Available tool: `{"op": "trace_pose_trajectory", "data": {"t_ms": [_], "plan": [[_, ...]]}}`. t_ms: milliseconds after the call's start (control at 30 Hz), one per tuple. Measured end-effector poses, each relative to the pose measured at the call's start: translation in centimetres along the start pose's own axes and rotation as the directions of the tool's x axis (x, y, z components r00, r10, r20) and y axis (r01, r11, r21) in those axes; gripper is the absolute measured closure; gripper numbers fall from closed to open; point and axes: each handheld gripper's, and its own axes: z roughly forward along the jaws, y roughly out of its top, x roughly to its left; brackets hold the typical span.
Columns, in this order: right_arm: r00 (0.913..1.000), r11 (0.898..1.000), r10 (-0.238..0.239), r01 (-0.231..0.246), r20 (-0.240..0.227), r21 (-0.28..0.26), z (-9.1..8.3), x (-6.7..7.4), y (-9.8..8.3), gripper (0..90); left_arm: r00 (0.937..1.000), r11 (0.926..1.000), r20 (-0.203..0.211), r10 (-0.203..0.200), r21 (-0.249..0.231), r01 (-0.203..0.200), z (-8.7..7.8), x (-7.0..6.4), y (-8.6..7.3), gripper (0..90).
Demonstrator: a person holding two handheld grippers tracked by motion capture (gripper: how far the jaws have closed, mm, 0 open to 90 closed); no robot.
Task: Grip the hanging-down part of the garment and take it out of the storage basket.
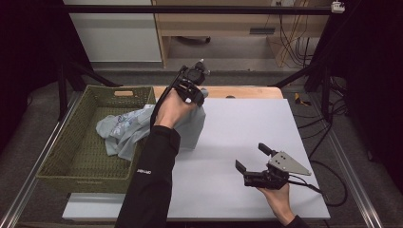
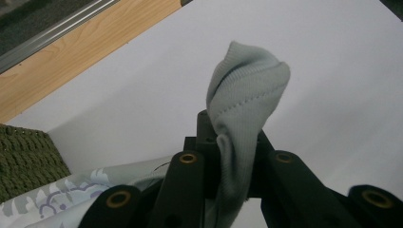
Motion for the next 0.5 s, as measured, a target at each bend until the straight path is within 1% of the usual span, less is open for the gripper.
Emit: {"op": "trace_pose_trajectory", "data": {"t_ms": [100,233,267,300,333,367,400,433,500], "plan": [[1.0000,1.000,0.002,-0.002,-0.001,-0.004,0.00,0.00,0.00,0.5,1.0000,1.0000,0.006,-0.006,0.000,0.006,-0.09,0.02,-0.03,80.8],[0.9999,1.000,-0.012,0.012,-0.003,-0.003,0.06,-0.08,-0.05,0.5,0.9999,1.0000,0.010,-0.008,-0.001,0.008,-0.05,0.18,-0.02,80.8],[1.0000,1.000,-0.007,0.007,0.002,0.007,0.07,-0.05,-0.03,0.5,0.9999,1.0000,0.013,-0.008,-0.001,0.008,-0.05,0.19,0.00,80.8],[1.0000,1.000,0.004,-0.004,-0.004,0.010,0.07,-0.01,0.00,0.5,0.9999,1.0000,0.011,-0.007,-0.003,0.007,-0.07,0.16,0.02,80.8],[0.9999,1.000,0.008,-0.008,-0.006,0.001,0.11,0.00,0.04,0.5,0.9999,1.0000,0.012,-0.007,-0.005,0.007,-0.09,0.16,0.04,80.8],[1.0000,1.000,-0.005,0.005,-0.004,0.002,0.15,-0.14,0.03,0.5,1.0000,1.0000,0.008,-0.004,-0.003,0.004,-0.11,0.17,0.05,80.8],[1.0000,1.000,-0.002,0.002,-0.002,-0.009,0.26,-0.18,0.08,0.5,0.9999,1.0000,0.009,-0.006,-0.005,0.006,-0.14,0.16,0.05,80.8],[0.9996,1.000,-0.026,0.026,-0.011,-0.003,0.22,-0.40,0.10,0.5,0.9999,1.0000,0.010,-0.007,-0.004,0.007,-0.18,0.16,0.04,80.8],[0.9999,1.000,0.009,-0.009,-0.015,-0.006,0.36,-0.30,0.38,0.5,0.9999,1.0000,0.012,-0.007,-0.002,0.007,-0.33,0.20,0.02,80.8]]}}
